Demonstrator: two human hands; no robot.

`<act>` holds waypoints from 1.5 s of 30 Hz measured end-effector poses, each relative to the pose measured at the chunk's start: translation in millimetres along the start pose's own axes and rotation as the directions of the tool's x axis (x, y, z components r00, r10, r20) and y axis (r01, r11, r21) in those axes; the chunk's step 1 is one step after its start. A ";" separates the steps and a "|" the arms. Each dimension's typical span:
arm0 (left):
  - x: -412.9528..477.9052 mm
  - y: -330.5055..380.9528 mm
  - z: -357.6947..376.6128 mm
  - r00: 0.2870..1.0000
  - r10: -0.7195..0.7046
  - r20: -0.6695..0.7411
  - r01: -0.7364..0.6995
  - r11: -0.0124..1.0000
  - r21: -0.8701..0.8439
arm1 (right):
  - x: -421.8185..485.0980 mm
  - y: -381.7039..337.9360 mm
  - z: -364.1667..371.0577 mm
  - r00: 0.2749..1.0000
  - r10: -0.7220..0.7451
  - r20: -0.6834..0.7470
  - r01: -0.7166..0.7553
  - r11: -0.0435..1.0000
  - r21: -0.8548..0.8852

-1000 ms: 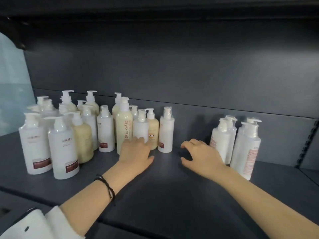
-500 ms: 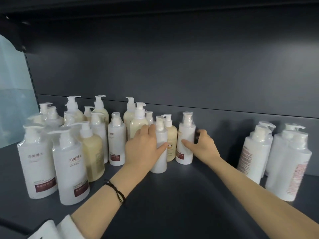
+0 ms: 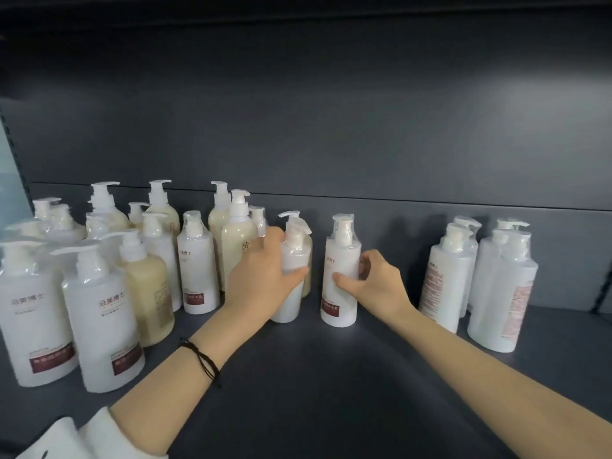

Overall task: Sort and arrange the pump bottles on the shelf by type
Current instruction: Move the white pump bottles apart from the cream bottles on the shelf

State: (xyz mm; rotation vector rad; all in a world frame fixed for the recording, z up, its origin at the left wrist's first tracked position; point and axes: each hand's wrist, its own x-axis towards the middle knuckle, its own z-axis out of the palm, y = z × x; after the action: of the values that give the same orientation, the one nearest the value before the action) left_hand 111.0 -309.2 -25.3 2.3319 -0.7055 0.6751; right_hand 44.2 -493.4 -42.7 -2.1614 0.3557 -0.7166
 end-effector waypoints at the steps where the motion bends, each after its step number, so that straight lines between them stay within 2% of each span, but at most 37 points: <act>1: -2.1 4.2 -0.3 1.000 0.003 0.004 -0.003 0.999 -0.032 | -5.8 -0.7 -5.8 1.000 -0.002 0.002 0.002 1.000 -0.002; 7: -23.7 38.6 -0.3 0.999 0.013 0.031 -0.006 0.974 -0.225 | -48.6 5.6 -59.4 0.998 -0.021 0.066 0.025 0.998 -0.057; 12: -42.2 87.2 8.5 0.992 0.049 0.116 0.006 0.905 -0.426 | -83.1 28.5 -125.9 0.999 -0.009 0.043 0.014 0.994 -0.105; 20: -56.9 155.1 40.2 0.962 0.092 0.258 0.103 0.751 -0.653 | -109.7 78.3 -210.7 0.982 0.108 -0.158 -0.125 0.987 -0.104; 25: -58.4 187.5 66.5 0.951 0.082 0.299 0.167 0.677 -0.717 | -99.9 100.8 -238.3 0.963 0.127 -0.237 -0.174 0.967 -0.188; 32: -51.3 209.7 96.5 0.943 0.049 0.329 0.232 0.609 -0.758 | -63.7 123.4 -243.1 0.964 0.136 -0.229 -0.179 0.967 -0.180; 34: -50.5 212.6 99.0 0.951 0.047 0.306 0.208 0.636 -0.743 | -53.9 128.7 -240.1 0.965 0.130 -0.229 -0.172 0.970 -0.171; 39: -52.4 209.2 96.7 0.967 0.094 0.235 0.066 0.804 -0.591 | -44.7 130.6 -230.6 0.959 0.123 -0.256 -0.158 0.980 -0.122; 41: -55.5 199.6 90.9 0.962 0.153 0.225 -0.041 0.899 -0.436 | -51.8 124.4 -227.3 0.937 0.034 -0.347 -0.122 0.965 -0.233; 43: -58.8 188.5 81.0 0.955 0.209 0.209 -0.162 0.962 -0.219 | -61.3 114.5 -224.5 0.910 -0.132 -0.394 -0.023 0.931 -0.365; 45: -59.5 176.3 72.2 0.939 0.282 0.197 -0.289 0.957 0.009 | -70.5 100.8 -220.6 0.912 -0.266 -0.311 0.103 0.885 -0.454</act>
State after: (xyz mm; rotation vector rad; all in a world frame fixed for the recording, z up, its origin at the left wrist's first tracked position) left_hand -21.2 -457.8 -41.4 2.3745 -1.1461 0.5923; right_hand -145.9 -659.5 -35.1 -2.4964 0.5456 -1.2615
